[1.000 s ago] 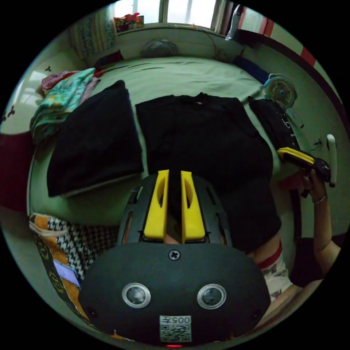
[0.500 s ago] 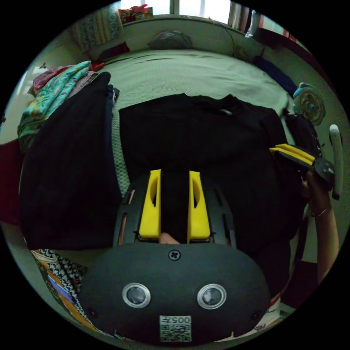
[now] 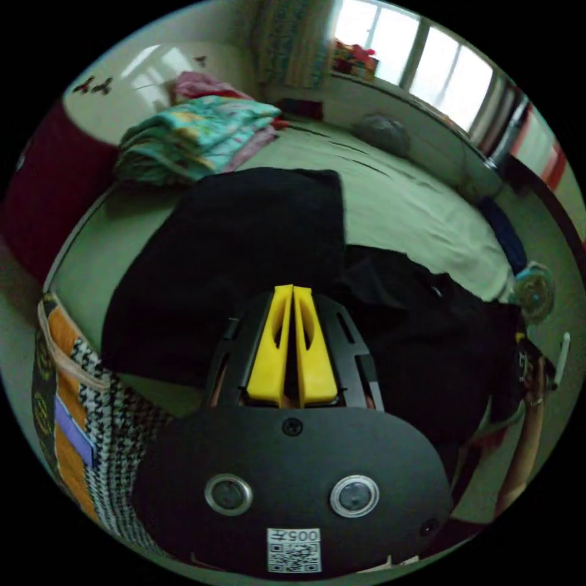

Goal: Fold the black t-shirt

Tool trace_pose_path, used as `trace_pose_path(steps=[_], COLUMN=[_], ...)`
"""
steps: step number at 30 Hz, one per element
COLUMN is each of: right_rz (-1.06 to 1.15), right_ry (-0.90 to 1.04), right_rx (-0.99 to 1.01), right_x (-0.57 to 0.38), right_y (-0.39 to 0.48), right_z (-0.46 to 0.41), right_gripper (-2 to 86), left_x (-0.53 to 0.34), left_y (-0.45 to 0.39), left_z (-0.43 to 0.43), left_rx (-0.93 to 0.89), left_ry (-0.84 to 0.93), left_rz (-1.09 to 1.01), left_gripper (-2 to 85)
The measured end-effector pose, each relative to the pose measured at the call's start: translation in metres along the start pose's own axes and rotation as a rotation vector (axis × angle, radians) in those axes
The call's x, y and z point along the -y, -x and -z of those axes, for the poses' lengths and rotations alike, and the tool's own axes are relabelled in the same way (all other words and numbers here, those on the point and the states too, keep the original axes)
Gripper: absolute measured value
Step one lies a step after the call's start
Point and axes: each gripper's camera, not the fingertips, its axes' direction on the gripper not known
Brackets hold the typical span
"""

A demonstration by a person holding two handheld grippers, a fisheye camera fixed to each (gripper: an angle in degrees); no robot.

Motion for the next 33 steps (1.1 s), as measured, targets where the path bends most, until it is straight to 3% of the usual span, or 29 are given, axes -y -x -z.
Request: trace_pose_path(steps=[6, 12, 16, 21, 33], right_rz=[0.037, 0.301, 0.495, 0.565, 0.712], right_ry=[-0.033, 0.023, 0.064, 0.087, 0.157], right_rx=[0.079, 0.24, 0.295, 0.358, 0.32], right_x=[-0.011, -0.022, -0.028, -0.022, -0.001], right_y=[0.018, 0.121, 0.202, 0.265, 0.404], right_z=[-0.003, -0.027, -0.052, -0.079, -0.152], right_gripper=[-0.9, 1.1, 5.4, 6.2, 5.9], left_x=[-0.016, -0.03, -0.044, -0.056, -0.095], left_y=[-0.009, -0.08, -0.115, -0.127, -0.113], left_z=[-0.007, -0.024, -0.049, -0.083, -0.099], left_rx=[-0.029, -0.16, -0.14, -0.029, -0.049], left_ry=[0.01, 0.023, 0.082, 0.141, 0.101], left_rz=[-0.087, -0.36, -0.472, -0.513, -0.526], left_gripper=[3.8, 8.0, 9.5, 11.1, 8.1])
